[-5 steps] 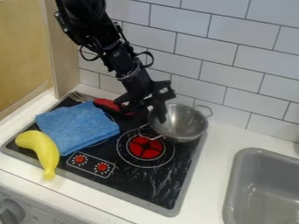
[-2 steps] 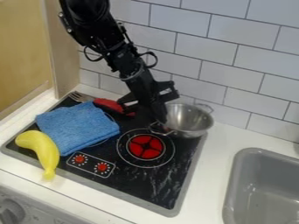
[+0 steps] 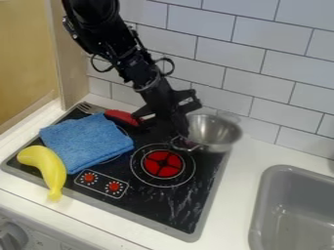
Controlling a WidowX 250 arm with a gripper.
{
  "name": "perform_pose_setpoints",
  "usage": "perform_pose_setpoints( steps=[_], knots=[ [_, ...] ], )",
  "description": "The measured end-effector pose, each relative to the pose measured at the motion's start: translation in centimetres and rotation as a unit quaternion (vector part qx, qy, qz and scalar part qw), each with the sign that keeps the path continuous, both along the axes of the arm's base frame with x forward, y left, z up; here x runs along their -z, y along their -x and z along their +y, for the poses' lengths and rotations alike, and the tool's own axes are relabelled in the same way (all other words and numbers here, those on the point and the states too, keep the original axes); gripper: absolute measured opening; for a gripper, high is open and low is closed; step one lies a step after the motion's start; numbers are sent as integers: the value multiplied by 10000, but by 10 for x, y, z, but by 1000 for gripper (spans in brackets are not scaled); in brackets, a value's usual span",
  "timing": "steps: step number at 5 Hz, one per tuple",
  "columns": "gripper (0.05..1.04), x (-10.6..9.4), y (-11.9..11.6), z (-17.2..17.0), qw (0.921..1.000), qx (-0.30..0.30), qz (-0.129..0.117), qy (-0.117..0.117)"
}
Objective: Put the silver pot on the blue cloth
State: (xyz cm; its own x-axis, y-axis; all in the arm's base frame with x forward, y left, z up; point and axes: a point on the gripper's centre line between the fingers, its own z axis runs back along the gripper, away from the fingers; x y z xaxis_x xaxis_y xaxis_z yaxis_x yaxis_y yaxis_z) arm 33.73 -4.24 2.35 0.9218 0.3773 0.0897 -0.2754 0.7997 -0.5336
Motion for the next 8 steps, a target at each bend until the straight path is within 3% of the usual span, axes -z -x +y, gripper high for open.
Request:
perform_pose_setpoints(
  steps=[2, 3, 5, 6, 8],
  knots=[
    [55, -13, 42, 0, 9996, 131, -216, 103],
    [55, -19, 61, 20, 9996, 0, -276, 9],
    [55, -25, 74, 58, 9988, -368, -315, 92],
    [55, -24, 82, 74, 9986, -481, -204, 83],
    [55, -25, 74, 110, 9968, -753, -263, -65]
  ],
)
